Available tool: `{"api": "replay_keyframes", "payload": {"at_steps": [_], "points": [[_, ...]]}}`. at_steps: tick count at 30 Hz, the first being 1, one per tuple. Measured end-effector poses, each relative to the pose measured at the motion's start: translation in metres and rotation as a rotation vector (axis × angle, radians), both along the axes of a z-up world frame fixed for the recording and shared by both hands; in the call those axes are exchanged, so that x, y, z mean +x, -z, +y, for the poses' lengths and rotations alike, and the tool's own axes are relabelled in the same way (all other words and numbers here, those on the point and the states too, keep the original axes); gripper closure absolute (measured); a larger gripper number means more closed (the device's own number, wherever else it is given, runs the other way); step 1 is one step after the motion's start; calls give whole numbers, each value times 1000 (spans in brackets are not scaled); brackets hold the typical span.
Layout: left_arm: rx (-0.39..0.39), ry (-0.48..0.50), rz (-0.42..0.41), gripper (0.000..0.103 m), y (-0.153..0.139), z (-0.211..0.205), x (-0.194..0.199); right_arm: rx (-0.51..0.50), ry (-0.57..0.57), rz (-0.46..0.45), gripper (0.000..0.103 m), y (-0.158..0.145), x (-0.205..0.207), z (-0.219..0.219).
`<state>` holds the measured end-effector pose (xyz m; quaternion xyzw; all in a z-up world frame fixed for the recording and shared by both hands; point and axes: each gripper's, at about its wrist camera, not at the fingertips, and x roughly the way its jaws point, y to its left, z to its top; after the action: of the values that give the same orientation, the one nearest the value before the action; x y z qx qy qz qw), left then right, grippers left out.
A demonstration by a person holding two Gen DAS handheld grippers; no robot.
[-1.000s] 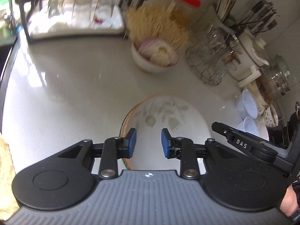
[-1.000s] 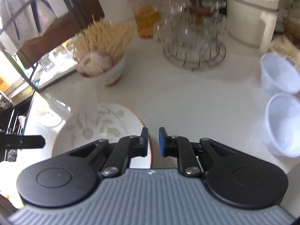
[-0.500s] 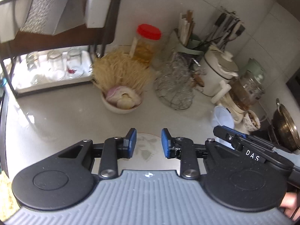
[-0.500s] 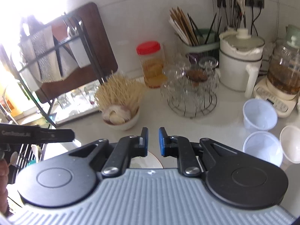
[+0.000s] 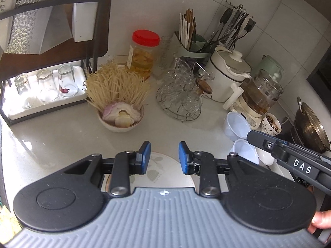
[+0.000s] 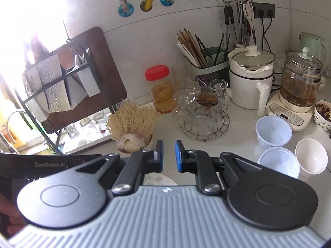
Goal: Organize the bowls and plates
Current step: 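Move both grippers to the white plastic bowl beside the kettle base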
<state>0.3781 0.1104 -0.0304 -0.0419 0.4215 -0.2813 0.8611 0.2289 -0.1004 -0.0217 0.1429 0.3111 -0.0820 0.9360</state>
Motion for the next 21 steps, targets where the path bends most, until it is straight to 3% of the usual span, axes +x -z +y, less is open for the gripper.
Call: {"api": "replay_keyframes", "payload": {"at_steps": [7,13,21], "points": [[1,-76,-7,69,7,-45,-5,-12,-70,0,87,13,7,-48],[-30,-143,4,69,8,-90,-5,-33,-129,-15,87,6,19,-99],[-26,-154,-23,69,12,-157,0,-18,-145,-12,87,17,28,-158]]}}
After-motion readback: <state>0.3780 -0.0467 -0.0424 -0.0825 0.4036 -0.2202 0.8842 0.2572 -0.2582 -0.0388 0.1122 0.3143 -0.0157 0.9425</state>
